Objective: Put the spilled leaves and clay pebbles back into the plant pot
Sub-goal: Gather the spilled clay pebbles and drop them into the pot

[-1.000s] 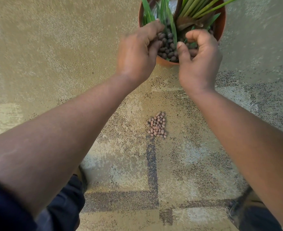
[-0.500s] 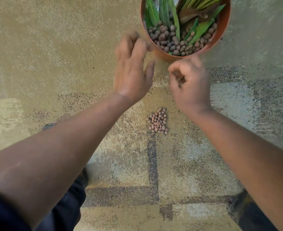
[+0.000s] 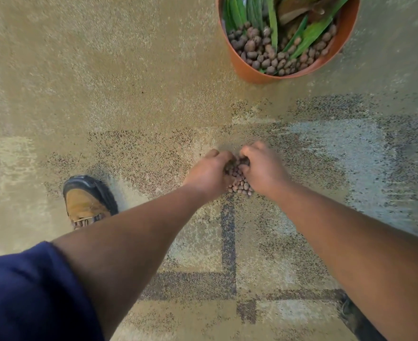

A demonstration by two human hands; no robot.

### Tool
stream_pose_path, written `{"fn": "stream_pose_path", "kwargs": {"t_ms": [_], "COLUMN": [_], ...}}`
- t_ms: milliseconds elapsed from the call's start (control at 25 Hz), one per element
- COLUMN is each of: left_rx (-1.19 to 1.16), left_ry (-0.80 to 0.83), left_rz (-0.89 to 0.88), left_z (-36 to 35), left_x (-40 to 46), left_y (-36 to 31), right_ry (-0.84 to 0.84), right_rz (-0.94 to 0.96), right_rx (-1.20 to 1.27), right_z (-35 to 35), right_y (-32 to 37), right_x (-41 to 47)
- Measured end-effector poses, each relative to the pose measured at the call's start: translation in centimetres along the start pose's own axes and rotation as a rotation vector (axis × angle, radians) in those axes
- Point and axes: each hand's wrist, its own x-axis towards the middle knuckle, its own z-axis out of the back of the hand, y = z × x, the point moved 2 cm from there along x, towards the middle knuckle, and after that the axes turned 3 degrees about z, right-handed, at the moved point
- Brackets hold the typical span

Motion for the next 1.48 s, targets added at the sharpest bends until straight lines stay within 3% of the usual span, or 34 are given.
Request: {"fn": "stream_pose_path", "kwargs": {"t_ms": [160, 520, 760, 960, 1240, 1480], "left_rx": [0.0, 0.054, 0.142, 0.21, 0.275, 0.308], "left_ry": [-0.1, -0.065, -0.049, -0.032, -0.002, -0.038], "left_rz": [0.014, -0.034, -0.041, -0.036, -0.066, -0.12], "left_z": [-0.8, -0.5, 0.1, 0.1, 0.1, -0.7], "left_x": [0.2, 0.2, 0.5, 0.5, 0.9, 0.3], "left_y": [-1.2, -0.4, -0.3, -0.8, -0.8, -0.3], "right_ry": [-0.004, -0.119, -0.13, -0.273, -0.633, -0.708], "right_rz": [-0.041, -0.264, -0.279, -0.23, -0.032, 0.111], "right_rx": [0.003, 0.333, 0.401, 0.587, 0.828, 0.564], "right_z": [-0.5, -0.5, 0.7, 4.1, 12.0, 16.2], "right_y": [0.2, -0.1, -0.4, 0.7, 2.7, 4.2], "right_x": [-0.2, -1.3, -2.4, -3.0, -2.5, -0.1]}}
